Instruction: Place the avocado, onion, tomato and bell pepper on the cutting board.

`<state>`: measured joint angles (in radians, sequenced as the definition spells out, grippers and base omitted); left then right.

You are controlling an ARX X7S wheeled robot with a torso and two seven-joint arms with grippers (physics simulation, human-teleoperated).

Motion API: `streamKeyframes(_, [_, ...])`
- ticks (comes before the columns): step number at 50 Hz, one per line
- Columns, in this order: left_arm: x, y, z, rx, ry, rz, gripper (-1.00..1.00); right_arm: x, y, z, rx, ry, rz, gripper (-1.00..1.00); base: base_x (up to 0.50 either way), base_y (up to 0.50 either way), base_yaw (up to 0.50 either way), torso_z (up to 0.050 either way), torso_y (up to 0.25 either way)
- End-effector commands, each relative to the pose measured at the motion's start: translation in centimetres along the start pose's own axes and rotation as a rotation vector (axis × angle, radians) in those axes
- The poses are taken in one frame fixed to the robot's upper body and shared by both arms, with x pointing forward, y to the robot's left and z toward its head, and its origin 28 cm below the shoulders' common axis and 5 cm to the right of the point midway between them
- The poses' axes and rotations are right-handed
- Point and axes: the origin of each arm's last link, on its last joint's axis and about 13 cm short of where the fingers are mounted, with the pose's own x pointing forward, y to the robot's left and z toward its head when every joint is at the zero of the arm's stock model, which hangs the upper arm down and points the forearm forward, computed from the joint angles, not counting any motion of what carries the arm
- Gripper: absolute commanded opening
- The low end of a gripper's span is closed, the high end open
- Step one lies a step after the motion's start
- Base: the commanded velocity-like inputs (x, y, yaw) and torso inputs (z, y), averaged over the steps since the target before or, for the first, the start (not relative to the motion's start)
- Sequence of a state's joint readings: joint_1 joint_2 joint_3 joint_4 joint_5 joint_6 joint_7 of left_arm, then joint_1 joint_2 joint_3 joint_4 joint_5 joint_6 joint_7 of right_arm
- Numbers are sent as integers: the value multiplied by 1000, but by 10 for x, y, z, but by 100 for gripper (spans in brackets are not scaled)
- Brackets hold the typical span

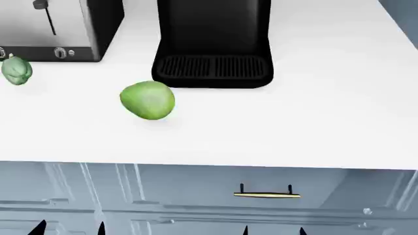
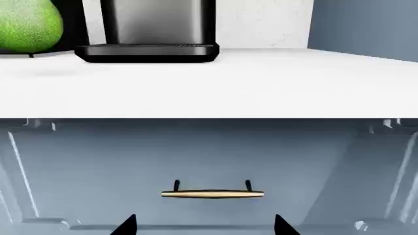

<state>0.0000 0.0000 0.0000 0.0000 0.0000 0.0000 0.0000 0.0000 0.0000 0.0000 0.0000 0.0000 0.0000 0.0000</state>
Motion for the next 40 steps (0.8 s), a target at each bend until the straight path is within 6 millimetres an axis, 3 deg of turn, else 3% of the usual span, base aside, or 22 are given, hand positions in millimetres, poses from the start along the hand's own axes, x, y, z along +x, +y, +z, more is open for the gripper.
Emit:
streamKeyframes(1, [1, 0, -1, 34, -2, 0, 100, 1, 0, -1, 0, 0, 0, 100, 0, 0, 0, 0, 0])
streamKeyframes(22, [0, 0, 1, 6, 2, 2, 100, 1, 0, -1, -2, 5, -6, 100, 0, 0, 0, 0, 0])
streamKeyframes(23, [-13, -10, -105, 32, 262, -30, 100, -5, 2, -119, 118, 354, -51, 100, 0, 0, 0, 0, 0])
streamKeyframes(24, [-1, 0, 1, 10, 11, -4, 100, 0, 0, -1, 0, 5, -6, 100, 0, 0, 0, 0, 0])
streamKeyframes(32, [3, 1, 0, 4, 34, 11, 100, 1, 0, -1, 0, 2, -8, 100, 0, 0, 0, 0, 0])
streamKeyframes(40, [3, 1, 1, -9, 45, -8, 100, 1, 1, -1, -4, 1, -7, 100, 0, 0, 0, 48, 10])
